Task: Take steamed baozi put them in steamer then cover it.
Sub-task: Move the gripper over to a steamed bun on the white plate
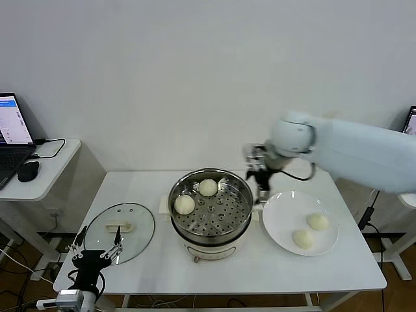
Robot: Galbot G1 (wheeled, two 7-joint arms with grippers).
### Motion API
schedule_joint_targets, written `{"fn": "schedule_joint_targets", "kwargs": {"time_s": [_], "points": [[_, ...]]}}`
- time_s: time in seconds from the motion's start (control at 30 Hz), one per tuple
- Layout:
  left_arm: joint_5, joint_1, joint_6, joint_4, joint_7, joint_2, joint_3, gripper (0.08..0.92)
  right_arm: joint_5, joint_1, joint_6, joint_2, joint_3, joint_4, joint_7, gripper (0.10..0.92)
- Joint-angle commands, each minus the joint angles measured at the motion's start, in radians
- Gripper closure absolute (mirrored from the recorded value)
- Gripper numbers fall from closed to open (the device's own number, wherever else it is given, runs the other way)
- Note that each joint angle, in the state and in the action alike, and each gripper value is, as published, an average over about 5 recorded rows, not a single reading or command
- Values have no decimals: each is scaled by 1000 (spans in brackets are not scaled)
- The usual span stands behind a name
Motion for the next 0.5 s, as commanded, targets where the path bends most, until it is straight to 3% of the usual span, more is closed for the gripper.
{"fn": "schedule_joint_targets", "kwargs": {"time_s": [0.03, 0.3, 0.5], "points": [[3, 7, 0, -5, 0, -1, -1, 177, -259, -269, 181, -325, 175, 75, -77, 202], [16, 24, -1, -9, -1, -13, -8, 177, -378, -674, 219, -334, 482, 12, -33, 202], [23, 37, -2, -13, -2, -19, -14, 177, -427, -805, 232, -269, 595, -66, 2, 203]]}}
